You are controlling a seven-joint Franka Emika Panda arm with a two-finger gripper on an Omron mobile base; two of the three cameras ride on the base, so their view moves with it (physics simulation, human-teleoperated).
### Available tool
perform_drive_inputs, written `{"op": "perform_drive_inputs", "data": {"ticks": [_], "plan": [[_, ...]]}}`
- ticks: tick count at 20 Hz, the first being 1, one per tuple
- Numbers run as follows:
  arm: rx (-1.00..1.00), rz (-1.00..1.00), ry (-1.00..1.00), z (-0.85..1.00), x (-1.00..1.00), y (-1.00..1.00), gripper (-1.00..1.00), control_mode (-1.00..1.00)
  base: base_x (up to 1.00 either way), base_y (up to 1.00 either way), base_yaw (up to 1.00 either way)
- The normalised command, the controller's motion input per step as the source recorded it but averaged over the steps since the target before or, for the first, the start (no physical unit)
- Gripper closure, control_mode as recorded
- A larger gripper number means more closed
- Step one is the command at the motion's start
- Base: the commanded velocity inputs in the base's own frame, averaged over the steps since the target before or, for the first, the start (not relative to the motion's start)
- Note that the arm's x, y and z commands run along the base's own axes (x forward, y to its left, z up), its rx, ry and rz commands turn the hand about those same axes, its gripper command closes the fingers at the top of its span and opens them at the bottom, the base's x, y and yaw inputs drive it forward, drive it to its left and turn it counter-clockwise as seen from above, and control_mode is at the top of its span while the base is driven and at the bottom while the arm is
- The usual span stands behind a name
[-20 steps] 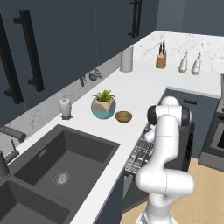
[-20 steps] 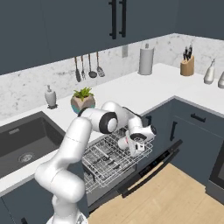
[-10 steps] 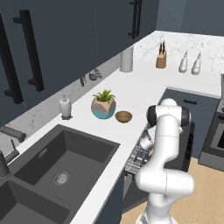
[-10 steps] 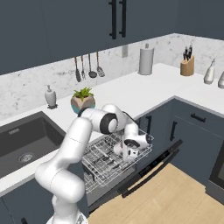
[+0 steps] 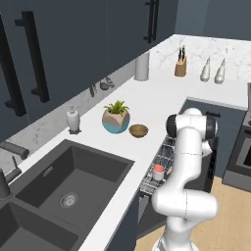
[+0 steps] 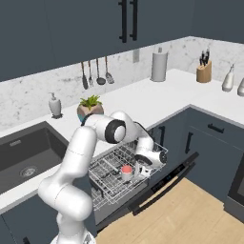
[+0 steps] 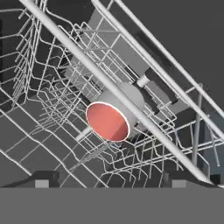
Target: Pick up the cup and bowl from the counter, place them in the dishwasher, and close the dishwasher door.
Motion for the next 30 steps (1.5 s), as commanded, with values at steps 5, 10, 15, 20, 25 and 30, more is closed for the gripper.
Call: {"op": "perform_drive_inputs", "data": {"ticks": [5, 10, 15, 20, 25, 30], "plan": [[0.1, -0.05, -0.12, 1.0, -0.84, -0.59, -1.0, -1.0, 0.0, 0.0, 0.0], [0.05, 0.0, -0.19, 1.0, -0.59, -0.03, -1.0, -1.0, 0.0, 0.0, 0.0], [0.0, 0.0, -0.14, 1.0, -0.28, 0.43, -1.0, -1.0, 0.0, 0.0, 0.0], [-0.08, 0.01, -0.01, 1.0, 0.06, 0.88, -1.0, -1.0, 0.0, 0.0, 0.0], [-0.11, 0.03, 0.06, 1.0, 0.26, 0.83, -1.0, -1.0, 0.0, 0.0, 0.0], [-0.16, 0.01, 0.13, 0.69, 0.37, 0.74, -1.0, -1.0, 0.0, 0.0, 0.0]]}}
